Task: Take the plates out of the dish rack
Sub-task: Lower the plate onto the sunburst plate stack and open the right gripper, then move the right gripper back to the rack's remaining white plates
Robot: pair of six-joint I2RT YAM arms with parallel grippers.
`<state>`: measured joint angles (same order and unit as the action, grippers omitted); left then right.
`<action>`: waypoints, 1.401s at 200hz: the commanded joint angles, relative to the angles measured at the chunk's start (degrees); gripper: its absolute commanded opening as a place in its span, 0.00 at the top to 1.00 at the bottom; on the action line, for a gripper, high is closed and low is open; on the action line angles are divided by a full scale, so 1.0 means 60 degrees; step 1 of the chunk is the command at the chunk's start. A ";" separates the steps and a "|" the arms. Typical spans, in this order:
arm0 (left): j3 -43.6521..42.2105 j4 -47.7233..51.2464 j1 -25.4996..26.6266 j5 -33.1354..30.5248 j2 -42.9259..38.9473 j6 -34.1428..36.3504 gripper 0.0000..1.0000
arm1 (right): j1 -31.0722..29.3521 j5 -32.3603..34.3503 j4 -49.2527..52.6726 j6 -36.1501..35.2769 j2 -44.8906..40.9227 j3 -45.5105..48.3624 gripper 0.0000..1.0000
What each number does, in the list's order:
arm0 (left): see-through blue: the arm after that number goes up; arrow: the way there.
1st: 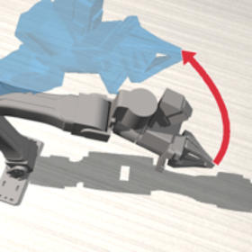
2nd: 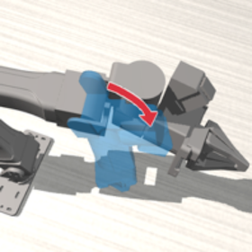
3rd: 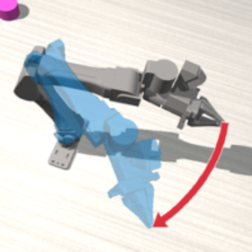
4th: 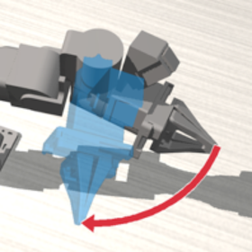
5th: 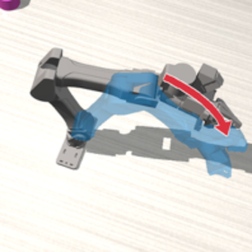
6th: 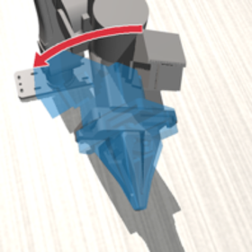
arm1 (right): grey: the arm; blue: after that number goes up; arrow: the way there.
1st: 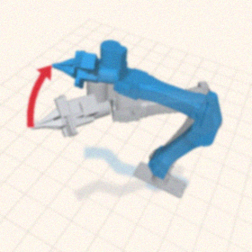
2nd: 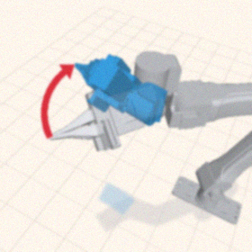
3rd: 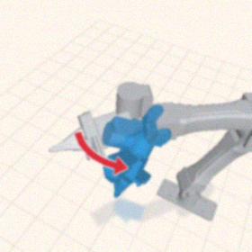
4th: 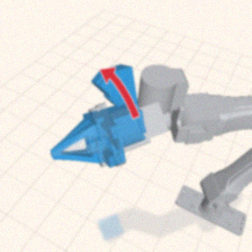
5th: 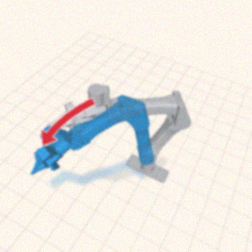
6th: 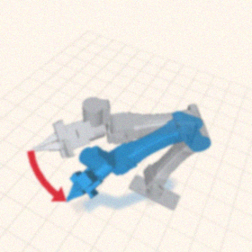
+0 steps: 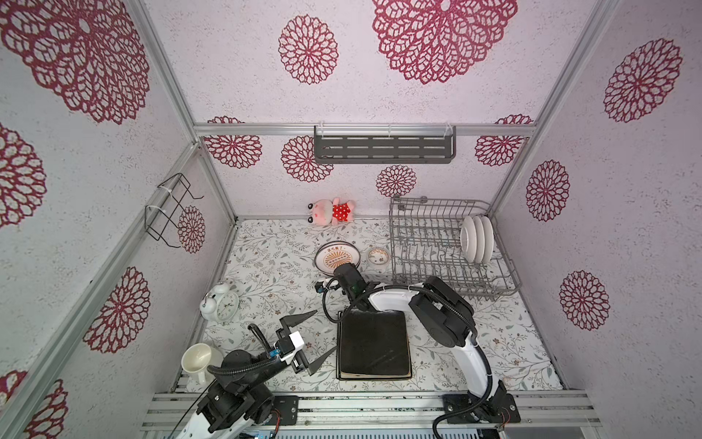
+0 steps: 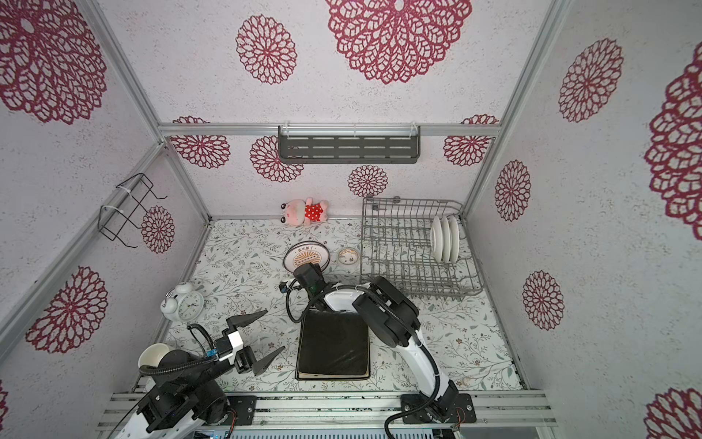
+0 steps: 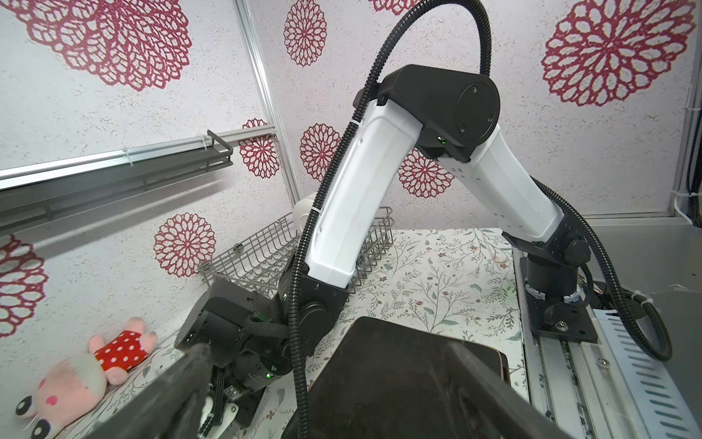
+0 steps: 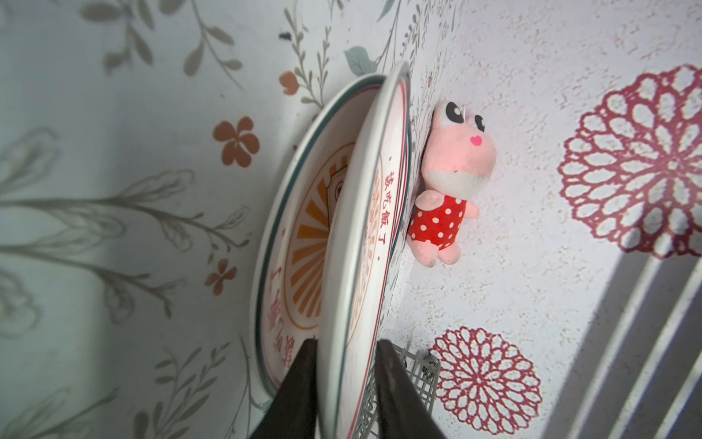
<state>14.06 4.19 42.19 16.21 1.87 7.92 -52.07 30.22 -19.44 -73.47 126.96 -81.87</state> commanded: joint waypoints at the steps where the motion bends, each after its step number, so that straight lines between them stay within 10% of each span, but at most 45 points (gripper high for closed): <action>1: -0.0085 -0.0053 -0.0118 0.0089 -0.0047 0.0156 0.03 | -0.0007 0.0236 -0.0110 0.0339 -0.0147 -0.0391 0.65; 129: -0.0002 0.0064 -0.0118 0.0262 -0.0282 0.0159 0.03 | 0.0226 -0.0974 0.3044 0.3058 -0.1246 -0.1136 0.26; 213: -0.0011 0.0082 -0.0131 0.0229 -0.0253 0.0158 0.03 | 0.0562 -0.1046 0.3562 0.3725 -0.1767 -0.1045 0.24; 280: -0.0034 0.0004 -0.0162 0.0088 -0.0085 0.0132 0.03 | 0.3393 -0.2193 0.4848 0.8571 -0.6253 0.0644 0.22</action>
<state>14.06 4.69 41.98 17.15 1.02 7.92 -39.75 20.73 6.17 -37.98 101.10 -79.99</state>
